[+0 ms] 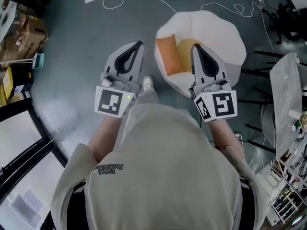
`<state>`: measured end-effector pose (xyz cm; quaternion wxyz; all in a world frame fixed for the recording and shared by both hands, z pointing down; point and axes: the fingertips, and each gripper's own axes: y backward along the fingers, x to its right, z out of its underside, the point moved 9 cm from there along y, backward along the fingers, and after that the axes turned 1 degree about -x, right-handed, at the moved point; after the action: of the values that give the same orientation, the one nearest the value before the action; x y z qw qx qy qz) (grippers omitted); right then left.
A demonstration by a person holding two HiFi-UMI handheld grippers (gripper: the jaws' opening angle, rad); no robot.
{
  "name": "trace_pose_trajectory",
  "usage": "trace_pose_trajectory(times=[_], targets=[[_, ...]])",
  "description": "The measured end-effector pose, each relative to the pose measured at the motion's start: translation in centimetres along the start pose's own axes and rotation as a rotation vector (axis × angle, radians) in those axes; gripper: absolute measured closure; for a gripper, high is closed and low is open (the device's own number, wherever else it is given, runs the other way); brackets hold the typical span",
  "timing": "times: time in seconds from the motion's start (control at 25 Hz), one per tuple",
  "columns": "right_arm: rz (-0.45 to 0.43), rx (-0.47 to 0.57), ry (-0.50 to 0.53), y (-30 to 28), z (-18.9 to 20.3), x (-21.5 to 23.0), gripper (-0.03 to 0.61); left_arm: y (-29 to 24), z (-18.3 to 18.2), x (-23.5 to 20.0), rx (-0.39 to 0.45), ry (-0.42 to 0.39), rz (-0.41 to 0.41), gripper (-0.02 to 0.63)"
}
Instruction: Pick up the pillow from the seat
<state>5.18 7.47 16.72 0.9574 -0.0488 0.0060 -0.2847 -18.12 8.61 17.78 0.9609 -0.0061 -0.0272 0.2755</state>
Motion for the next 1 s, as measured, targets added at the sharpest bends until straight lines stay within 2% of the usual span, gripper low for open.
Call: trace_pose_trajectory(times=[0.28, 0.56, 0.72, 0.88, 1.0], targets=[[0.075, 0.026, 0.010, -5.1, -1.0, 0.4, 0.569, -3.3, 0.3, -5.4, 0.018, -0.009, 0.082, 0.604], [0.138, 0.002, 0.037, -8.0, -1.8, 1.5, 0.569, -6.1, 1.2, -7.7, 0.022, 0.026, 0.138, 0.604], [0.119, 0.001, 0.055, -8.1, -2.2, 3.3, 0.569, -7.7, 1.2, -7.0, 0.019, 0.025, 0.131, 0.604], [0.058, 0.015, 0.108, -7.7, -2.6, 5.0, 0.568, -8.5, 0.7, -5.4, 0.024, 0.008, 0.104, 0.604], [0.018, 0.030, 0.103, -7.2, -2.8, 6.1, 0.568, -8.6, 0.3, -4.3, 0.018, -0.004, 0.066, 0.604]])
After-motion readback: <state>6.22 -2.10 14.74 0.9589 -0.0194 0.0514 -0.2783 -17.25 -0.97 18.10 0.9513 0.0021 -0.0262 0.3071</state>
